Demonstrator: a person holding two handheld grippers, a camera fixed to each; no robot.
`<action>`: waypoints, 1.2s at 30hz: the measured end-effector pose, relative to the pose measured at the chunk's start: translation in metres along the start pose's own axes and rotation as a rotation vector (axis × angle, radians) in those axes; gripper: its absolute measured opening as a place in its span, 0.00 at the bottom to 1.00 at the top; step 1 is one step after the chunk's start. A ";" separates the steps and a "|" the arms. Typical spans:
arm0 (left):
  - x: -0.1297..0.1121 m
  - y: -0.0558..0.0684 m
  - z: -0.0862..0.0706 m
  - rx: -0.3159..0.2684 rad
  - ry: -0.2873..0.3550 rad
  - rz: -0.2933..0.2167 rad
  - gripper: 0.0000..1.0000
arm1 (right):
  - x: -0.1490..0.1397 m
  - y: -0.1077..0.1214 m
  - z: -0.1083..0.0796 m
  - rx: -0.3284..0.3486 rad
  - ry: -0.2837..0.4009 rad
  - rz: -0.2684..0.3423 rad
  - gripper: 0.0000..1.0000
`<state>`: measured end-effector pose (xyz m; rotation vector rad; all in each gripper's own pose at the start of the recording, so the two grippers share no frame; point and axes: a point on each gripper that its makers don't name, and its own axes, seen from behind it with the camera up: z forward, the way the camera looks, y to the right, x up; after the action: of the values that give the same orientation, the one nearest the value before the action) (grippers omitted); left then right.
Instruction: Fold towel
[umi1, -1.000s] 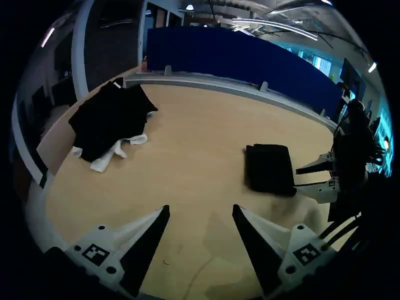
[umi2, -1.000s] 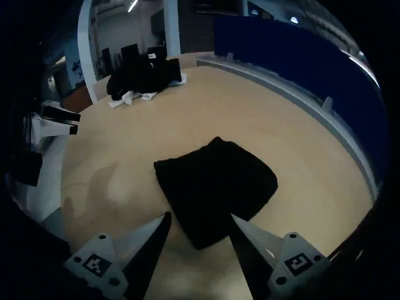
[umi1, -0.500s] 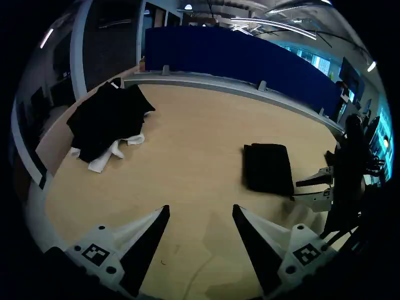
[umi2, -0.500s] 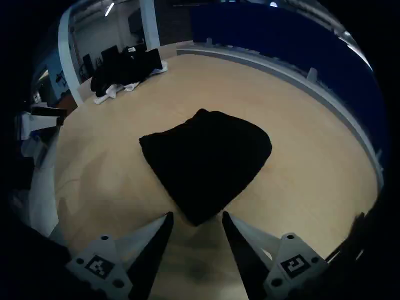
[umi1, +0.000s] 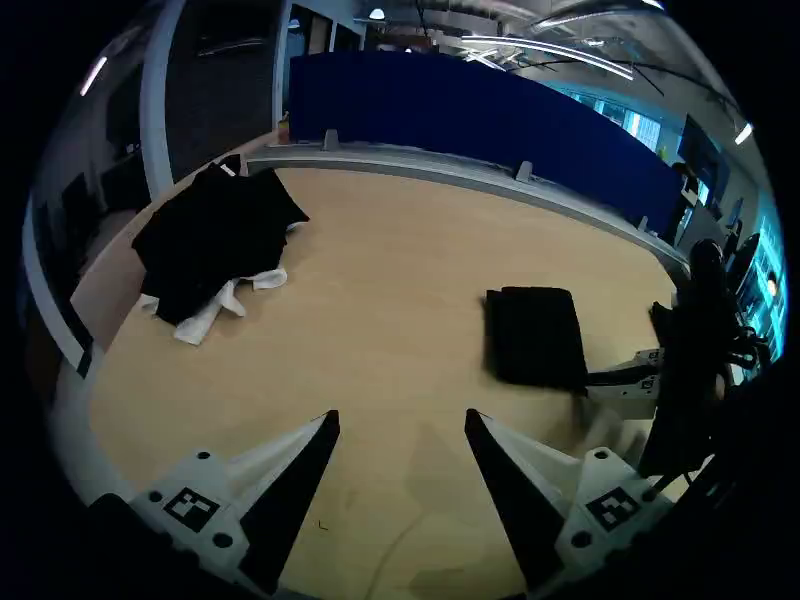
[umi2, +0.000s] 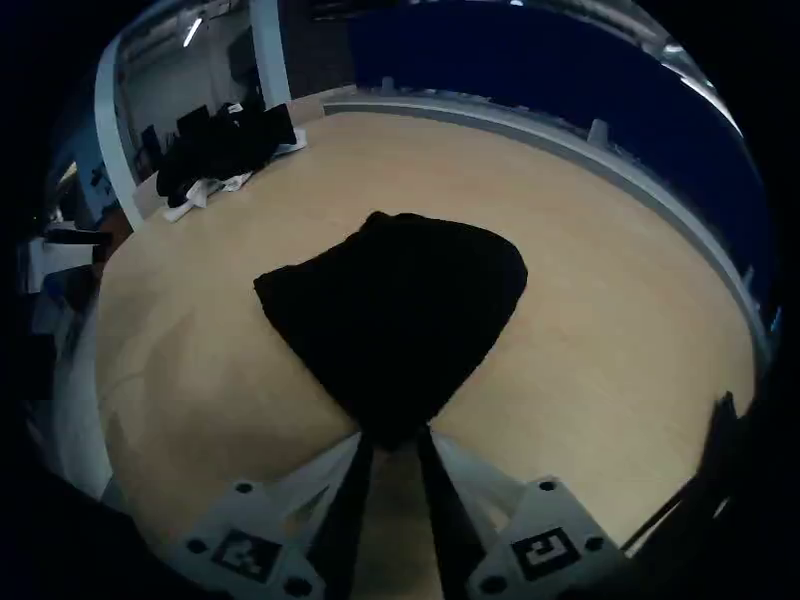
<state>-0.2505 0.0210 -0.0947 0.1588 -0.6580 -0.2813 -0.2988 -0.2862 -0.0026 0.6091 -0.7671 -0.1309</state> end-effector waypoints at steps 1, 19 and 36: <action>0.000 0.000 0.000 0.000 0.000 0.000 0.93 | 0.000 0.000 0.000 -0.001 0.001 -0.001 0.24; 0.002 0.002 -0.001 -0.008 0.007 0.009 0.93 | 0.019 0.007 -0.019 0.003 0.046 -0.014 0.05; 0.024 0.008 -0.010 -0.030 0.053 0.025 0.93 | 0.130 0.031 -0.080 0.000 0.216 -0.032 0.05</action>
<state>-0.2245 0.0223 -0.0865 0.1292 -0.6027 -0.2617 -0.1533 -0.2654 0.0493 0.6250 -0.5488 -0.0928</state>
